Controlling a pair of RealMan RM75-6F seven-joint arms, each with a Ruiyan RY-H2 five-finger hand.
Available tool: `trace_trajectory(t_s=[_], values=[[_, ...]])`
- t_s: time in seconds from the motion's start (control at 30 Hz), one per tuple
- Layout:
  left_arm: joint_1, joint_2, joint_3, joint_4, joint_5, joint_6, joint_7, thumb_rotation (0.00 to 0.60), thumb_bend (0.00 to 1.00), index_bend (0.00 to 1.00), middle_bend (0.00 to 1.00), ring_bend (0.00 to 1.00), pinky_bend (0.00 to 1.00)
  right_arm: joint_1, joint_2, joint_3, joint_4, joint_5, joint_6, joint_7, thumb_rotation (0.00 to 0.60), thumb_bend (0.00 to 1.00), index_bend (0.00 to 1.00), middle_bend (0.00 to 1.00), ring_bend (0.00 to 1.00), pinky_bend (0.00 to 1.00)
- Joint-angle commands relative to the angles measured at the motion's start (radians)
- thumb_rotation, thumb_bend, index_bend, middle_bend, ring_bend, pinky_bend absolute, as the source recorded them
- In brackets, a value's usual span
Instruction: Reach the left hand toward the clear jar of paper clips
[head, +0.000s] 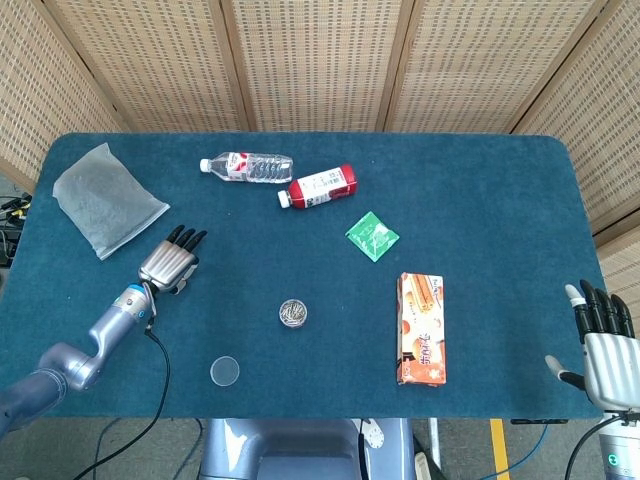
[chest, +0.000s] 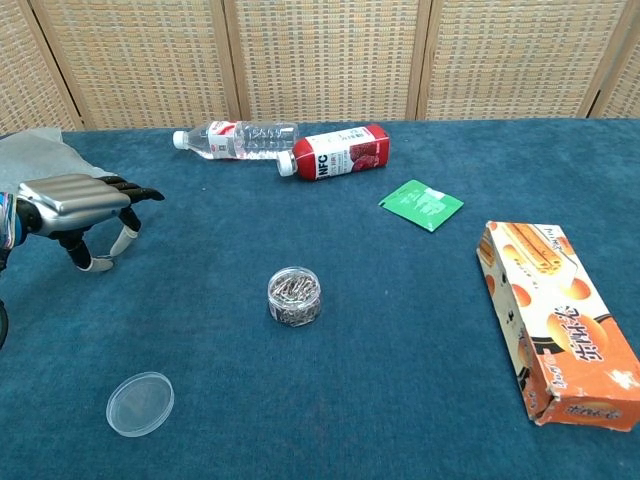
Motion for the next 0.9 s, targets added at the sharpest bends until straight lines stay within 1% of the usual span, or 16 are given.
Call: trace_trajectory(t_s=[0.03,0.1,0.23,0.37,0.73,0.8,0.9], values=[[0.001,0.002,-0.002,-0.001,-0.007,-0.006,0.008,0.6,0.31,0.63,0.0,0.0,0.0,-0.001,0.001,0.0,0.0,-0.001,0.002,0.002,0.6,0.0,0.0,0.0,0.0,0.0],[0.002,0.002,-0.004,-0.002,-0.012,-0.008,0.011,0.6,0.32,0.63,0.0,0.0,0.0,-0.001,0.002,-0.001,0.0,-0.002,0.002,0.004,0.6,0.0,0.0,0.0,0.0,0.0],[0.005,0.004,-0.003,-0.003,-0.015,-0.008,0.019,0.6,0.38,0.64,0.0,0.0,0.0,-0.001,0.002,-0.002,0.0,-0.004,0.003,0.004,0.6,0.0,0.0,0.0,0.0,0.0],[0.007,0.003,-0.001,0.0,-0.019,-0.012,0.03,0.6,0.42,0.64,0.0,0.0,0.0,-0.002,0.002,-0.002,0.0,-0.004,0.004,0.004,0.6,0.0,0.0,0.0,0.0,0.0],[0.007,0.004,-0.007,-0.01,-0.029,-0.015,0.049,0.6,0.46,0.66,0.0,0.0,0.0,-0.003,0.004,-0.003,-0.002,-0.006,0.004,0.007,0.6,0.0,0.0,0.0,0.0,0.0],[0.007,0.008,-0.01,-0.017,-0.029,-0.007,0.049,0.6,0.46,0.67,0.0,0.0,0.0,-0.002,0.005,-0.003,-0.002,-0.005,0.004,0.008,0.6,0.0,0.0,0.0,0.0,0.0],[0.006,0.023,-0.024,-0.046,-0.024,0.03,0.038,0.6,0.48,0.67,0.0,0.0,0.0,-0.002,0.006,-0.004,-0.003,-0.006,0.003,0.011,0.6,0.0,0.0,0.0,0.0,0.0]])
